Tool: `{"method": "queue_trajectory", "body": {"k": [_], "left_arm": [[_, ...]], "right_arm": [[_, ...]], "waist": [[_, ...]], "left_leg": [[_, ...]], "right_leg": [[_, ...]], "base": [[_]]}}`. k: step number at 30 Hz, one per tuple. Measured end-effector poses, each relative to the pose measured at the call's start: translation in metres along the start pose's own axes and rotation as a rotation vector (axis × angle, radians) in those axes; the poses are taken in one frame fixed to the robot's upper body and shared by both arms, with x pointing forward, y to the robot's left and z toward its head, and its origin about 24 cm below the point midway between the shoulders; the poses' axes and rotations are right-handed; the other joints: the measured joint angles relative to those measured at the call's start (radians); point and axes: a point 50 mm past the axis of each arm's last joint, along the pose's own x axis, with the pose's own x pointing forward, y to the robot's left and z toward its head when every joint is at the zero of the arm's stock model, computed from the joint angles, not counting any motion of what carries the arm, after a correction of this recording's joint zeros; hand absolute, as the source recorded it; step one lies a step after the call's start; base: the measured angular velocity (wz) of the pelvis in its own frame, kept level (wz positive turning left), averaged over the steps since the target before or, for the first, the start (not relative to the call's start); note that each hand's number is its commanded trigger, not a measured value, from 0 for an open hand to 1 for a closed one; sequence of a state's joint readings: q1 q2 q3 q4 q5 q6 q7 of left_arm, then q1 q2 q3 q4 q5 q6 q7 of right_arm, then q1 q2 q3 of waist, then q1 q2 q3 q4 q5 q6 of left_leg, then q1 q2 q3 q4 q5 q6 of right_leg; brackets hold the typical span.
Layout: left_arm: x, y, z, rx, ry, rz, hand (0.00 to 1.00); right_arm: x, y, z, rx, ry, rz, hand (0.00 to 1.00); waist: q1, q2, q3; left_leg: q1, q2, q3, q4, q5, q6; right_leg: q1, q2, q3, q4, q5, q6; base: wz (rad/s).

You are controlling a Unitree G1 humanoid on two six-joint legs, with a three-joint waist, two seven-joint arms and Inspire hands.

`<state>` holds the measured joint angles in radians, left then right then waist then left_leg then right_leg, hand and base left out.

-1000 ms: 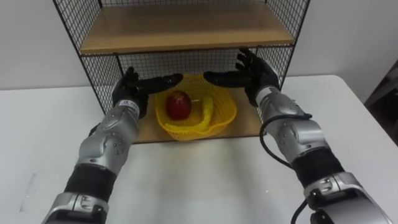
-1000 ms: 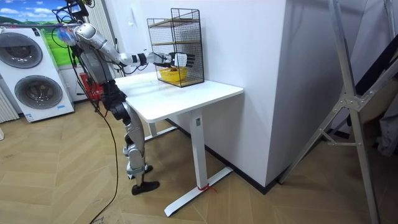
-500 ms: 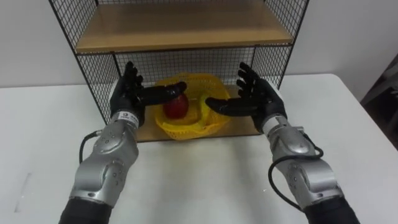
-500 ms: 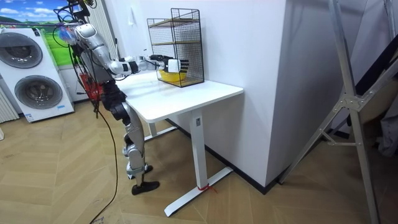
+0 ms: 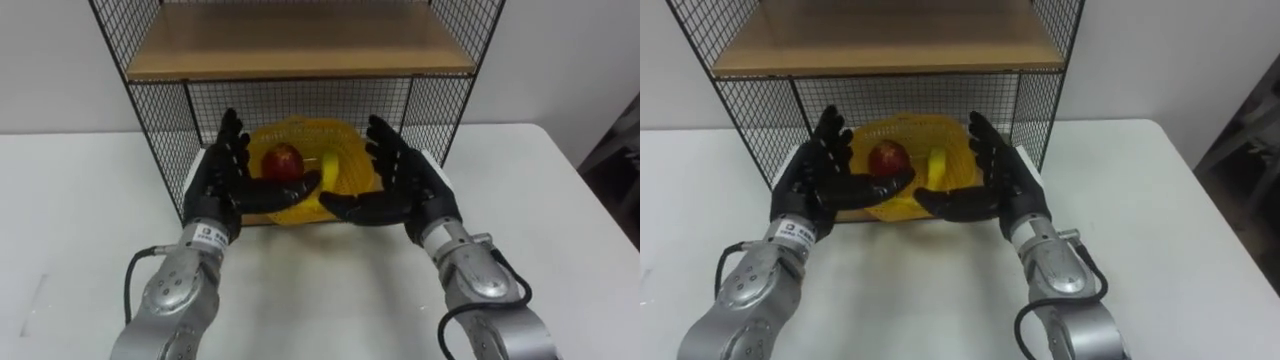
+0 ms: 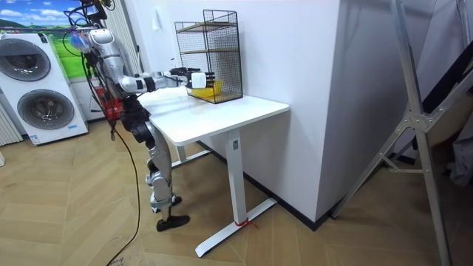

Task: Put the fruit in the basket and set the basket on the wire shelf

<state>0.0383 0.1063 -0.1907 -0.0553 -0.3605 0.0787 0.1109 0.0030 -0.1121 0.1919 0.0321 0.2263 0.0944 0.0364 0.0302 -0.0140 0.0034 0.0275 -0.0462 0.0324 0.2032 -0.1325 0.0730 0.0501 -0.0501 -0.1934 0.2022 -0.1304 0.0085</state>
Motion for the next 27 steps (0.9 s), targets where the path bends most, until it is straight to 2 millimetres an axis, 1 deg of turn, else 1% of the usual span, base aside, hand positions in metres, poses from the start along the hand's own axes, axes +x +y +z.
{"method": "queue_trajectory", "body": {"k": [2, 5, 7, 9, 13, 17, 19, 21, 23, 25, 27], "left_arm": [[-0.007, 0.001, -0.002, -0.003, -0.006, -0.014, 0.00], [-0.023, 0.003, -0.007, -0.011, -0.017, -0.026, 0.00], [-0.031, 0.002, -0.009, -0.011, -0.024, -0.043, 0.00], [-0.034, 0.002, -0.009, -0.014, -0.037, -0.048, 0.00], [-0.042, 0.009, -0.006, -0.019, -0.082, -0.031, 0.00], [-0.049, 0.013, -0.009, -0.018, -0.090, -0.011, 0.00], [-0.054, 0.016, -0.010, -0.024, -0.093, -0.019, 0.00], [-0.058, 0.018, -0.012, -0.047, -0.091, -0.022, 0.00], [-0.062, 0.021, -0.014, -0.043, -0.083, -0.014, 0.00], [-0.065, 0.024, -0.015, -0.039, -0.082, -0.009, 0.00], [-0.067, 0.027, -0.014, -0.036, -0.095, 0.000, 0.00]], "right_arm": [[-0.007, 0.001, -0.001, 0.012, -0.015, -0.002, 0.00], [-0.018, 0.000, -0.004, 0.024, -0.040, -0.003, 0.00], [-0.024, -0.002, -0.007, 0.023, -0.048, -0.009, 0.00], [-0.028, -0.003, -0.007, 0.019, -0.057, -0.006, 0.00], [-0.041, -0.005, -0.003, 0.002, -0.092, 0.015, 0.00], [-0.051, -0.009, -0.004, -0.009, -0.101, 0.015, 0.00], [-0.057, -0.011, -0.007, -0.007, -0.102, 0.013, 0.00], [-0.063, -0.013, -0.010, 0.003, -0.096, 0.003, 0.00], [-0.067, -0.014, -0.012, 0.008, -0.085, -0.004, 0.00], [-0.072, -0.017, -0.014, 0.006, -0.084, -0.019, 0.00], [-0.072, -0.018, -0.013, -0.002, -0.091, -0.020, 0.00]], "waist": [[-0.002, 0.000, 0.0002], [-0.004, 0.000, 0.0000], [-0.007, -0.001, -0.0005], [-0.004, 0.000, -0.0021], [0.001, -0.003, -0.0011], [0.001, -0.007, -0.0016], [0.001, -0.011, -0.0034], [0.002, -0.015, -0.0027], [0.002, -0.018, -0.0080], [0.003, -0.019, -0.0073], [0.002, -0.018, -0.0070]], "left_leg": [[0.000, 0.000, 0.000, 0.000, 0.002, 0.003], [0.002, 0.000, -0.001, 0.000, 0.002, 0.003], [0.005, 0.000, -0.001, 0.000, -0.001, -0.002], [0.005, -0.001, -0.002, 0.000, -0.001, -0.002], [0.007, -0.001, -0.002, -0.002, -0.001, -0.002], [0.009, -0.001, -0.003, -0.002, -0.001, -0.002], [0.002, -0.001, -0.004, -0.001, -0.001, -0.002], [-0.002, -0.001, -0.005, 0.000, -0.001, -0.002], [-0.007, -0.001, -0.003, 0.000, -0.001, -0.003], [-0.013, -0.001, -0.001, 0.000, -0.002, -0.003], [-0.017, 0.000, 0.002, -0.001, -0.002, -0.003]], "right_leg": [[0.001, 0.000, 0.003, -0.001, 0.000, 0.000], [0.003, 0.000, 0.005, 0.000, -0.001, 0.000], [0.002, 0.000, 0.005, -0.001, -0.002, 0.002], [0.002, 0.000, 0.005, 0.000, -0.003, 0.003], [0.000, 0.002, 0.006, 0.000, -0.003, 0.003], [0.001, 0.002, 0.006, 0.002, -0.004, 0.003], [0.000, -0.001, 0.005, 0.001, -0.005, 0.003], [-0.003, -0.002, 0.005, 0.001, -0.005, 0.003], [-0.016, -0.002, 0.006, 0.003, -0.005, 0.003], [-0.022, 0.000, 0.011, 0.003, -0.004, 0.002], [-0.029, 0.000, 0.013, 0.003, -0.002, 0.002]], "base": [[0.00], [0.00], [0.00], [0.00], [0.00], [0.00], [0.00], [0.00], [-0.02], [-0.04], [-0.08]]}}
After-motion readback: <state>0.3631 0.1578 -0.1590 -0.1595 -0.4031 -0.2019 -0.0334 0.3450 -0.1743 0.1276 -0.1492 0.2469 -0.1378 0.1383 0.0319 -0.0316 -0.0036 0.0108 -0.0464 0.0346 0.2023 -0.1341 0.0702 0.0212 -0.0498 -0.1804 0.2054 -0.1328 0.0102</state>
